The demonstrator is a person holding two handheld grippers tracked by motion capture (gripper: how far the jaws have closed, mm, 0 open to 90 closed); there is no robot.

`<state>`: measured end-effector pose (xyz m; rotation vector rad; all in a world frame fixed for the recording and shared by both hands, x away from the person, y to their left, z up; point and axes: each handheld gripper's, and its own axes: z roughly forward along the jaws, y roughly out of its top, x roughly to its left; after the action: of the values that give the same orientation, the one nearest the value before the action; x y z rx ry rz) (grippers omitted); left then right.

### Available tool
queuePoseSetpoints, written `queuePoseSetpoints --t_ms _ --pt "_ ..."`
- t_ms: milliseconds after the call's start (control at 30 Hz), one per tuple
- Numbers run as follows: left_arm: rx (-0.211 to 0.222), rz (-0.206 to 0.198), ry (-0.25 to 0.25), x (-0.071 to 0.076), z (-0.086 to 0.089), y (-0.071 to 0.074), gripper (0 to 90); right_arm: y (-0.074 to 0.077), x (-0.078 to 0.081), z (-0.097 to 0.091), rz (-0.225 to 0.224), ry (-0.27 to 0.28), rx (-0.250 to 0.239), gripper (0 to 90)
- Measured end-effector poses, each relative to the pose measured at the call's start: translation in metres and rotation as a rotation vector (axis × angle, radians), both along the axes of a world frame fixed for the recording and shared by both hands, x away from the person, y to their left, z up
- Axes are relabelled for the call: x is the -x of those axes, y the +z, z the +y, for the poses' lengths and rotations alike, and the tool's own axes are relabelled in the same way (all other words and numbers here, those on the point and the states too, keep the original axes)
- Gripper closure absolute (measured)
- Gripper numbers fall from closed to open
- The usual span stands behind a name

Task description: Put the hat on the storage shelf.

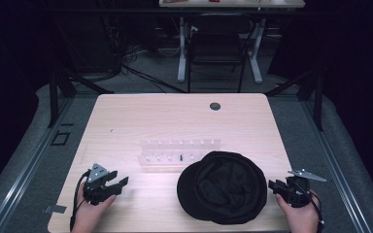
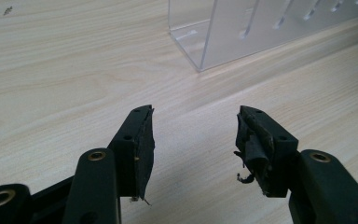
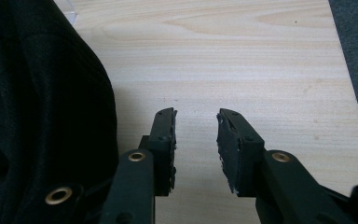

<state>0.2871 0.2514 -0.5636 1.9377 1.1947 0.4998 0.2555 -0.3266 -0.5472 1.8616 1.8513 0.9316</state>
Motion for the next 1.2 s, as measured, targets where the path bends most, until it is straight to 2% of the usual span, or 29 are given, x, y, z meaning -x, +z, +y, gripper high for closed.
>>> queuePoseSetpoints --t_ms 233,367,433,567,633,767,967,1167,1200 --pt "0.0 -0.005 -0.001 0.001 0.0 0.001 46.5 0.006 -0.001 0.003 0.037 0.006 0.018 67.9" --pt "-0.011 -0.004 -0.011 0.002 -0.002 0.0 46.5 0.017 -0.005 0.005 0.112 0.004 0.025 71.1" --pt "-0.012 -0.005 -0.015 0.002 -0.003 0.0 46.4 0.019 -0.006 0.005 0.122 0.01 0.02 71.6" --pt "-0.009 -0.006 -0.012 0.002 -0.002 0.001 46.4 0.035 -0.011 0.01 0.163 0.057 0.046 71.7" --pt "-0.009 -0.009 -0.01 0.002 -0.001 0.001 46.4 0.043 -0.014 0.01 0.178 0.075 0.025 71.6" --pt "-0.01 -0.01 -0.01 0.002 -0.001 0.001 46.4 0.056 -0.019 0.01 0.217 0.11 0.023 70.9" --pt "-0.011 -0.006 -0.009 0.002 -0.002 0.001 46.4 0.07 -0.026 0.012 0.25 0.15 0.046 68.1" --pt "-0.015 -0.006 -0.012 0.002 -0.002 0.001 46.4 0.082 -0.023 0.021 0.242 0.173 0.082 67.8" --pt "-0.015 -0.007 -0.012 0.002 -0.002 0.001 46.4 0.083 -0.023 0.023 0.241 0.176 0.079 69.9"
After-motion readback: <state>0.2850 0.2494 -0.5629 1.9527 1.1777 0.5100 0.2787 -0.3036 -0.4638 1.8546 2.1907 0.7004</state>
